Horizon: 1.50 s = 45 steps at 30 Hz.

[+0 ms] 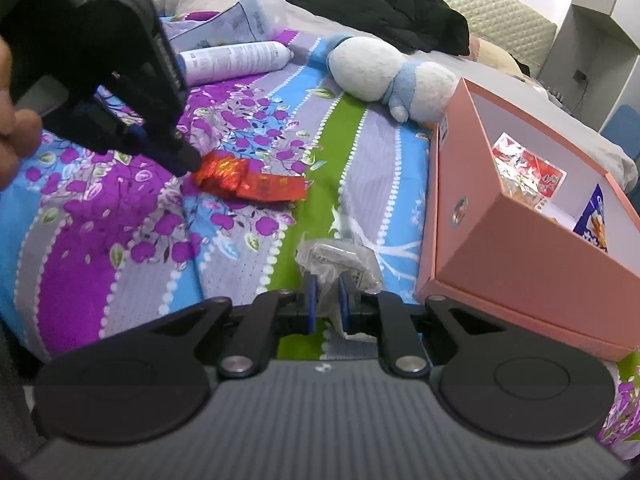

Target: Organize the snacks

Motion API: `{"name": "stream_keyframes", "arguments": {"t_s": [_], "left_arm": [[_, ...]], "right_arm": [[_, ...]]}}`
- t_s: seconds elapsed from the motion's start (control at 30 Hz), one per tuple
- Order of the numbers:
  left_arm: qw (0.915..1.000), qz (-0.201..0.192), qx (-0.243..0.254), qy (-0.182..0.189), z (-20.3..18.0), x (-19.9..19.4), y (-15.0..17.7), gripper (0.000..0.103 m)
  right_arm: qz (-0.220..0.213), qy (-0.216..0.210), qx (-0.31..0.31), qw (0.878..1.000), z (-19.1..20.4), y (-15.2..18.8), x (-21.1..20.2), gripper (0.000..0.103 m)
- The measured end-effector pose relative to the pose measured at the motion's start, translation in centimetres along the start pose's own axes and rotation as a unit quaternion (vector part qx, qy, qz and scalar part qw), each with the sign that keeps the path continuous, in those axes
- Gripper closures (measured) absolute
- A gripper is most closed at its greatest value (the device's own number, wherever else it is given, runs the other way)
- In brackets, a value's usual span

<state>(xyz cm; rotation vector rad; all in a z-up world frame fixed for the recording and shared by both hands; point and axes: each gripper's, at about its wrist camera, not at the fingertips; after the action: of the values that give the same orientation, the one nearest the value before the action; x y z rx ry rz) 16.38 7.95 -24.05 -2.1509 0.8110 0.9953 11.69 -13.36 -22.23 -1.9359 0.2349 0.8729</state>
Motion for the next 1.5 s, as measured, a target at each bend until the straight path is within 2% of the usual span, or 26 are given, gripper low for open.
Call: {"name": "stream_keyframes", "arguments": {"t_s": [0.27, 0.3, 0.33, 0.37, 0.4, 0.43, 0.47, 0.5, 0.53, 0.57, 0.73, 0.87, 1.1, 1.17, 1.27, 1.33, 1.4, 1.5], "left_arm": [[0.9982, 0.007, 0.059, -0.004, -1.0, -0.4, 0.5, 0.094], [0.9975, 0.007, 0.070, -0.009, -1.2, -0.3, 0.4, 0.094], [0.9966, 0.006, 0.082, -0.012, -1.5, -0.3, 0.2, 0.091], [0.9957, 0.008, 0.091, -0.015, -1.7, -0.2, 0.1, 0.081], [0.9951, 0.008, 0.097, -0.016, -1.9, -0.2, -0.1, 0.075], [0.9943, 0.006, 0.105, -0.016, -2.1, -0.1, -0.3, 0.059], [0.9933, 0.003, 0.114, -0.018, -2.4, -0.2, -0.5, 0.045], [0.9919, -0.002, 0.125, -0.022, -2.7, -0.2, -0.6, 0.039], [0.9903, -0.006, 0.136, -0.027, -3.0, -0.2, -0.7, 0.028], [0.9886, -0.009, 0.147, -0.032, -3.3, -0.1, -0.9, 0.022], [0.9793, -0.008, 0.200, -0.032, -4.5, 0.9, -1.6, 0.021], [0.9677, 0.002, 0.247, -0.052, -5.3, 2.9, -1.7, 0.021], [0.9664, 0.015, 0.252, -0.048, -5.6, 5.2, -1.9, 0.024], [0.9639, 0.022, 0.259, -0.060, -5.8, 5.9, -1.6, 0.034], [0.9599, 0.027, 0.267, -0.080, -5.8, 6.9, -1.1, 0.043], [0.9593, 0.019, 0.268, -0.085, -5.7, 6.8, -0.8, 0.050], [0.9618, 0.014, 0.259, -0.087, -5.5, 6.6, -0.9, 0.058], [0.9676, 0.011, 0.239, -0.081, -5.0, 6.0, -1.1, 0.059]], "right_arm": [[0.008, -0.030, 0.041, 0.999, -1.0, 0.9, -0.2, 0.086], [0.008, -0.034, 0.048, 0.998, -1.2, 0.9, -0.2, 0.085], [0.006, -0.039, 0.053, 0.998, -1.4, 1.0, -0.3, 0.074], [0.003, -0.045, 0.059, 0.997, -1.5, 1.1, -0.3, 0.066], [-0.002, -0.048, 0.068, 0.996, -1.7, 1.1, -0.5, 0.048], [-0.009, -0.048, 0.078, 0.996, -2.0, 1.1, -0.6, 0.031], [-0.017, -0.046, 0.086, 0.995, -2.2, 1.2, -0.7, 0.025], [-0.024, -0.045, 0.093, 0.994, -2.4, 1.2, -0.8, 0.020], [-0.030, -0.044, 0.100, 0.993, -2.7, 1.3, -0.8, 0.020], [-0.032, -0.044, 0.105, 0.993, -2.9, 1.3, -0.7, 0.020], [-0.026, -0.043, 0.136, 0.989, -4.2, 1.3, 0.6, 0.020], [-0.006, -0.050, 0.154, 0.987, -4.8, 1.4, 2.1, 0.019], [0.016, -0.072, 0.165, 0.984, -4.7, 1.3, 4.0, 0.016], [0.027, -0.083, 0.167, 0.982, -4.6, 1.2, 4.5, 0.016], [0.051, -0.104, 0.172, 0.978, -4.3, 1.4, 5.6, 0.015], [0.051, -0.099, 0.151, 0.982, -3.7, 1.3, 5.8, 0.015], [0.051, -0.096, 0.143, 0.984, -3.4, 1.3, 5.7, 0.017], [0.051, -0.095, 0.145, 0.983, -3.6, 1.3, 5.6, 0.022]]}}
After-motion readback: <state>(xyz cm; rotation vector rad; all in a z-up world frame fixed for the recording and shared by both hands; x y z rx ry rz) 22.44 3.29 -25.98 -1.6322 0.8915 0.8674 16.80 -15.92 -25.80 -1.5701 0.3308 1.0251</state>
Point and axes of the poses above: each gripper's, at about its wrist camera, not at the fingertips, and x roughly the way its jaws point, z to its left, y to its underside, and after that the axes turned 3 degrees about -x, right-handed
